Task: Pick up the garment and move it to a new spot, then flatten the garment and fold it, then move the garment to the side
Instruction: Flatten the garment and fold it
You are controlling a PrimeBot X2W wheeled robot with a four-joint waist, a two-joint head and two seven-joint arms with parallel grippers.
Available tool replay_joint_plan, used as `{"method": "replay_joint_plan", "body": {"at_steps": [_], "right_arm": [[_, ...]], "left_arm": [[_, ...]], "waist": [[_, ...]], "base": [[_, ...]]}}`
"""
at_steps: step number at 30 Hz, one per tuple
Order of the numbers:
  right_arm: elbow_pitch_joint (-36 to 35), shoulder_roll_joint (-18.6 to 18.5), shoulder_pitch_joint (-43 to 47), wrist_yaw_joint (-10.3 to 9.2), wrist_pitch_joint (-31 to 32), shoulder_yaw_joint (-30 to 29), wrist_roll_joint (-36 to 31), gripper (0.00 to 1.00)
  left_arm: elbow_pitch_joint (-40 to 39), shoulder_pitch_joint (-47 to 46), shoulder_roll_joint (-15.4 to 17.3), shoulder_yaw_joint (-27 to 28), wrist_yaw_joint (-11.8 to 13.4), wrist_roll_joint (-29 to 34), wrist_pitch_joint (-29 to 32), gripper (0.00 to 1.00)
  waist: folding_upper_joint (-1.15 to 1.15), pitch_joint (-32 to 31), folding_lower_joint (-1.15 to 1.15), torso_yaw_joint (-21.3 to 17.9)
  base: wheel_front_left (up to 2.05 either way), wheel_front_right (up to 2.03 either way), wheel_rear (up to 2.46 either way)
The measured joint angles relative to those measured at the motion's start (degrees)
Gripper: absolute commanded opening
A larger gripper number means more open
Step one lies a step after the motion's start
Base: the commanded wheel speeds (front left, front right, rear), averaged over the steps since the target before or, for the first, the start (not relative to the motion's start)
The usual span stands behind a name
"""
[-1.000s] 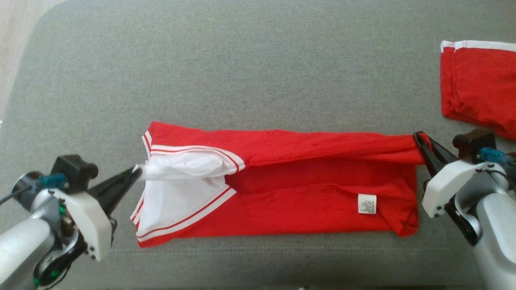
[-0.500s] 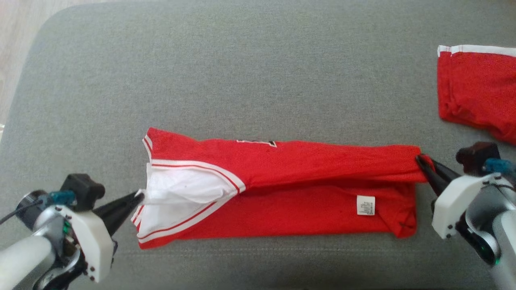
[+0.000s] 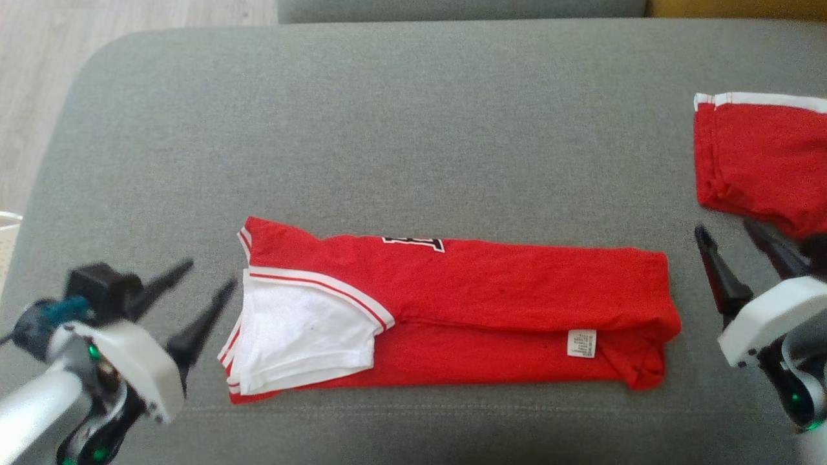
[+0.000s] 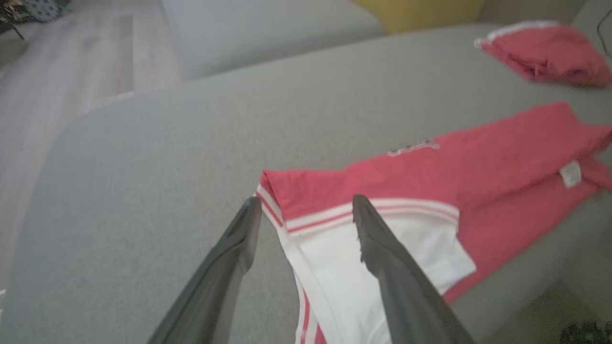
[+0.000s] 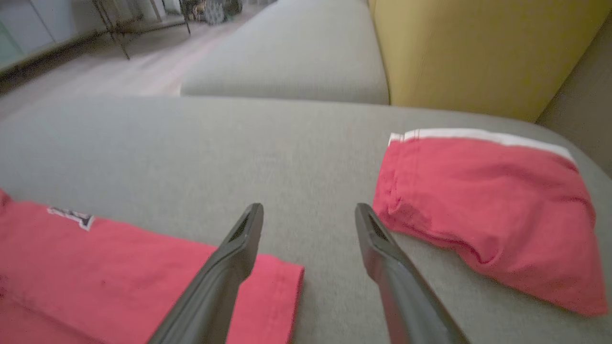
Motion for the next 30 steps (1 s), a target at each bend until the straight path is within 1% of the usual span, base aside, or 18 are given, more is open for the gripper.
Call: {"method": "replay_joint_plan", "body": {"at_steps": [2,4,7,8,10,12,13,16,17,18,21,25,30], "right_arm": [[-2.0,3.4,0.4,0.00,-2.8,-2.8,-1.0,1.00],[-4.1,6.8,1.1,0.00,-5.9,-5.3,-1.7,1.00],[-6.6,11.1,2.8,0.00,-9.8,-7.8,-3.4,1.00],[-7.3,12.4,3.5,0.00,-11.1,-8.5,-3.9,1.00],[-8.6,14.8,4.9,0.00,-13.3,-9.6,-4.6,1.00],[-9.2,16.6,6.0,0.00,-15.4,-10.2,-5.1,1.00],[-9.2,17.2,6.5,0.00,-16.3,-10.3,-5.6,1.00],[-9.3,18.7,8.1,0.00,-18.7,-10.4,-6.6,1.00],[-8.8,19.3,9.3,0.00,-19.6,-10.4,-7.6,1.00],[-8.4,19.5,9.8,0.01,-19.8,-10.4,-7.9,1.00],[-7.6,20.0,10.7,0.00,-20.3,-10.5,-8.5,1.00],[-6.3,20.6,10.7,0.00,-20.8,-11.2,-9.6,1.00],[-1.2,21.1,10.3,0.01,-20.0,-14.0,-9.2,1.00]], "left_arm": [[-0.4,0.2,-1.3,2.8,2.4,-1.6,-4.0,1.00],[-1.0,1.2,-3.2,6.2,5.3,-3.3,-6.5,1.00],[-2.6,4.1,-7.0,12.3,8.5,-5.2,-7.7,1.00],[-3.5,5.5,-8.7,15.1,9.3,-5.0,-7.7,1.00],[-5.9,8.5,-13.4,22.5,10.5,-3.4,-7.8,1.00],[-7.6,11.5,-18.9,29.8,10.6,-1.1,-7.8,1.00],[-8.2,13.2,-21.4,32.5,10.0,0.6,-7.8,1.00],[-8.7,19.2,-27.9,38.2,7.9,7.4,-7.8,1.00],[-8.3,22.5,-31.6,40.8,6.3,11.5,-7.8,1.00],[-7.9,23.9,-32.9,41.5,5.1,13.6,-7.8,1.00],[-6.0,26.3,-35.9,43.2,1.3,18.3,-7.8,1.00],[-3.7,26.6,-39.1,46.1,-3.0,21.8,-7.8,1.00],[-1.7,26.6,-42.0,48.6,-6.3,25.1,-7.8,1.00]], "waist": [[0.00,-0.7,0.00,0.2],[0.00,-1.4,0.00,0.5],[0.00,-2.5,0.00,0.8],[0.00,-2.9,0.00,0.9],[0.00,-3.5,0.00,1.2],[0.00,-4.0,0.00,1.6],[0.00,-4.3,0.00,1.8],[0.00,-4.9,0.00,2.1],[0.00,-5.3,0.00,2.3],[0.00,-5.4,0.00,2.4],[0.00,-5.5,0.00,2.7],[0.00,-5.5,0.00,3.1],[0.00,-4.3,0.00,3.7]], "base": [[0.00,0.00,0.00],[0.00,0.00,0.00],[0.00,0.00,0.00],[0.00,0.00,0.00],[0.00,0.00,0.00],[0.00,0.00,0.00],[0.00,0.00,0.00],[0.00,0.00,0.00],[0.00,0.00,0.00],[0.00,0.00,0.00],[0.00,0.00,0.00],[0.00,0.00,0.00],[0.00,0.00,0.00]]}}
